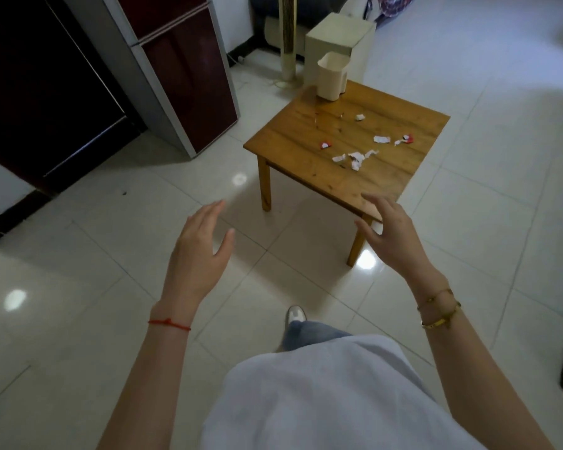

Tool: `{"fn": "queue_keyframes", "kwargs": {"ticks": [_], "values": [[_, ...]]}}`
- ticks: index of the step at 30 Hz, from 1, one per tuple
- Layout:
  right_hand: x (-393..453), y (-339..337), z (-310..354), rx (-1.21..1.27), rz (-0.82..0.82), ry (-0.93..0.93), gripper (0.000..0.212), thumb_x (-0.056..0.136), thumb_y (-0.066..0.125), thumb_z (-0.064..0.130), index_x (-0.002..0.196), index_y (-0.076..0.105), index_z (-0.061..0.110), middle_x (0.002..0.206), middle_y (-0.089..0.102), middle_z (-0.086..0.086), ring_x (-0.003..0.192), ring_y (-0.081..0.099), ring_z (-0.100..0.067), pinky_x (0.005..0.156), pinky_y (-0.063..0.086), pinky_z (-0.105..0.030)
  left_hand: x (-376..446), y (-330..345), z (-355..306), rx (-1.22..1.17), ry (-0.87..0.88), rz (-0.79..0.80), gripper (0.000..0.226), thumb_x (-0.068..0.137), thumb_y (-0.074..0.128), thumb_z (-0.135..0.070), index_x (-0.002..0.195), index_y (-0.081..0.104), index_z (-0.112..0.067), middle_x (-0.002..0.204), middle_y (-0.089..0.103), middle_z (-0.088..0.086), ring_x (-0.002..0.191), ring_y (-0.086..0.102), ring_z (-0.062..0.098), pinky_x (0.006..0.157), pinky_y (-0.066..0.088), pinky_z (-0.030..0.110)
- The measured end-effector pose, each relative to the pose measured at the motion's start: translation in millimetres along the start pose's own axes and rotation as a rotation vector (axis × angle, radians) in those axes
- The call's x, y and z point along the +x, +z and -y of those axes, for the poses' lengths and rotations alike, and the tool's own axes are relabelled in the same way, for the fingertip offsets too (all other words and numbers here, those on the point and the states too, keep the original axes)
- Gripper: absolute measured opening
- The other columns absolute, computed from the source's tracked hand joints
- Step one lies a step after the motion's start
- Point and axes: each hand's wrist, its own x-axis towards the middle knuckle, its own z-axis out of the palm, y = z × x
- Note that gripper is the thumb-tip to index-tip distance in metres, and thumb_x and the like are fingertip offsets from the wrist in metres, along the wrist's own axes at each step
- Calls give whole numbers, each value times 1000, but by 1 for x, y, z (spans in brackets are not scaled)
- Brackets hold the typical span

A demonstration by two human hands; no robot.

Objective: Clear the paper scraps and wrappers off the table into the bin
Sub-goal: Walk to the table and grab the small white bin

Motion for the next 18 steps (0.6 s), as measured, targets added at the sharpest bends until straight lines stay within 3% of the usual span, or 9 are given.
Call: {"fn": "queue_keyframes", "kwargs": {"ticks": [3,9,18], "values": [[73,0,-2,4,-24,-3,46,91,61,27,134,47,17,132,55,-5,122,48,-20,99,37,-29,71,5,7,-12,0,4,51,92,41,-38,141,33,-25,144,42,-2,134,36,13,110,34,36],[181,1,-10,-4,-50,9,45,92,60,24,134,48,14,132,55,-7,123,47,-22,98,32,-24,196,18,14,15,35,17,50,93,43,-37,141,29,-28,144,41,-2,133,37,14,107,38,44],[319,38,-48,19,-109,173,44,94,58,26,135,47,14,133,53,-6,126,45,-21,99,30,-22,387,73,48,-20,163,91,49,93,44,-35,140,35,-24,140,45,0,128,40,13,98,34,23]]}}
